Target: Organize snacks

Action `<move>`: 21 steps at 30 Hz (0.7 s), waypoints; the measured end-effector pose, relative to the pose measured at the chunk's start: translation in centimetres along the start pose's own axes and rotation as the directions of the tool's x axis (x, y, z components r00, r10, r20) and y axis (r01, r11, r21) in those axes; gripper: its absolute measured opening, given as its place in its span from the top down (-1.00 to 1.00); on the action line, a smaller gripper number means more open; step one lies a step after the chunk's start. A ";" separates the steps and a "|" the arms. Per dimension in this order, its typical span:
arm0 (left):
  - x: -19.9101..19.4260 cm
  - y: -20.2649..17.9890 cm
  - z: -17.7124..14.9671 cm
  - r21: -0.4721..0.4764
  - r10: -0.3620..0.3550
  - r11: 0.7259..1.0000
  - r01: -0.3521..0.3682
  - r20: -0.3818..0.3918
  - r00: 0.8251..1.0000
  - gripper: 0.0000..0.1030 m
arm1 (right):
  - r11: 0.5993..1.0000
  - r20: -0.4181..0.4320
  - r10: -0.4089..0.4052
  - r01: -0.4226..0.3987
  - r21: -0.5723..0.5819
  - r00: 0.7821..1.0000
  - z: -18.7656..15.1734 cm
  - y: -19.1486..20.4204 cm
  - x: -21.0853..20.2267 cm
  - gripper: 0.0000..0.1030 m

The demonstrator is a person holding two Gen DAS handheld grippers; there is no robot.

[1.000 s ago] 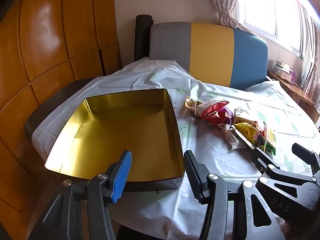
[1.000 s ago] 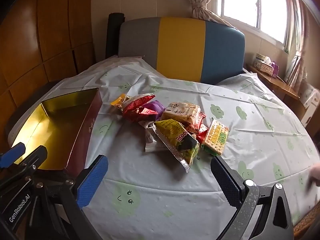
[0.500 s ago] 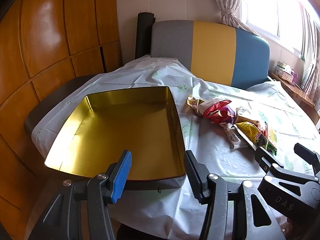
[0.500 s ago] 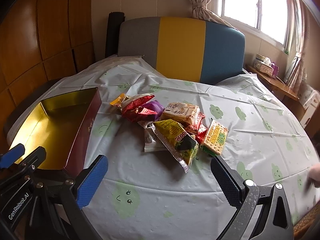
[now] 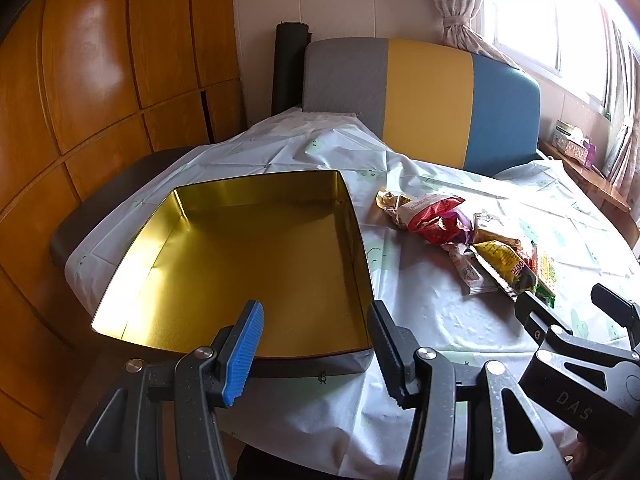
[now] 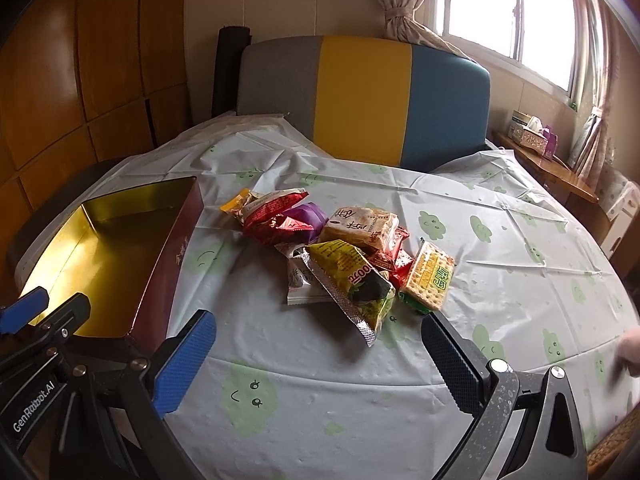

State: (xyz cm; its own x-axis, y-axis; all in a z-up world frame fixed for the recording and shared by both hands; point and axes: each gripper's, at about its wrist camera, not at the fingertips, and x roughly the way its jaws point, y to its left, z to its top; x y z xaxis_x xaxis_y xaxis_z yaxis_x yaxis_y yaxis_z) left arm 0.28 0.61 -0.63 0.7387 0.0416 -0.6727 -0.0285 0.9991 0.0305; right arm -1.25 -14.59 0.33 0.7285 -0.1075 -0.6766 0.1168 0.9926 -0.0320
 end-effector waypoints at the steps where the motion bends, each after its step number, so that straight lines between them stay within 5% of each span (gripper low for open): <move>1: 0.0 0.0 0.0 0.001 -0.001 1.000 0.001 -0.001 1.000 -0.07 | 1.000 0.001 -0.001 0.001 0.000 1.000 0.0 0.0 0.0 -1.00; 21: 0.0 -0.2 -0.1 0.012 -0.020 1.000 0.020 -0.019 1.000 -0.07 | 1.000 -0.001 -0.004 0.004 0.010 1.000 -0.1 -0.6 0.2 -1.00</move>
State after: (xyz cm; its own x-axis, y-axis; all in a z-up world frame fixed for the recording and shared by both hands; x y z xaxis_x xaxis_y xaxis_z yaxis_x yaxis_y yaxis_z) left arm 0.22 0.42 -0.65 0.7260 0.0219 -0.6874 -0.0059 0.9997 0.0256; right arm -1.24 -15.20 0.07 0.7274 -0.1117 -0.6771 0.1266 0.9916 -0.0276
